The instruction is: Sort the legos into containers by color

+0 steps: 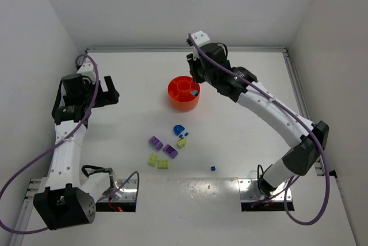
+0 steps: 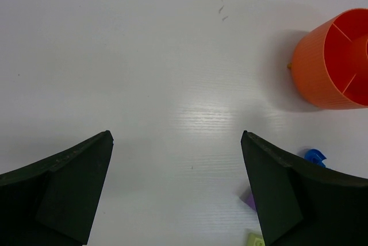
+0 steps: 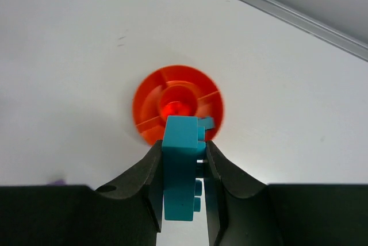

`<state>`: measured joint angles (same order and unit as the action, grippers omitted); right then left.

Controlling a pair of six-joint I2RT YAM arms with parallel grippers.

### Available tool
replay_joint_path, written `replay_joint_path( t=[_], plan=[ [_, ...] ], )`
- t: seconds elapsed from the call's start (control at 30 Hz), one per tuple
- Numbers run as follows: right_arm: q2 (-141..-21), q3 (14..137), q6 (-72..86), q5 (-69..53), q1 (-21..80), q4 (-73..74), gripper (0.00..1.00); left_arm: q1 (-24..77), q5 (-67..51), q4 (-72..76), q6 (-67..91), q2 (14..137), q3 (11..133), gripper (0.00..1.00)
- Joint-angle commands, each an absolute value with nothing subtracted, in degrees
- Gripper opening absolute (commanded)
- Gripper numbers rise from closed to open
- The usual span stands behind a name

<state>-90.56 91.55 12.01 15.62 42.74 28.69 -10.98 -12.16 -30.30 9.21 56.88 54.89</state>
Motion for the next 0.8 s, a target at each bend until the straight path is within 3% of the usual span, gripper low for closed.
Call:
replay_joint_path(
  t=[0.0, 0.2, 0.77],
  plan=[
    [-91.5, 88.4, 14.1, 24.6, 40.7, 25.3, 0.00, -11.9, -12.0, -28.8, 10.5, 56.9, 58.2, 1.00],
    [-94.0, 85.0, 23.5, 22.2, 34.4, 20.4, 0.00, -11.9, -8.7, -28.8, 11.1, 58.6, 59.8, 1.00],
    [-110.2, 96.1, 31.5, 8.5, 26.5, 23.3, 0.00, -11.9, -5.8, -29.4, 10.0, 57.1, 56.9, 1.00]
  ],
)
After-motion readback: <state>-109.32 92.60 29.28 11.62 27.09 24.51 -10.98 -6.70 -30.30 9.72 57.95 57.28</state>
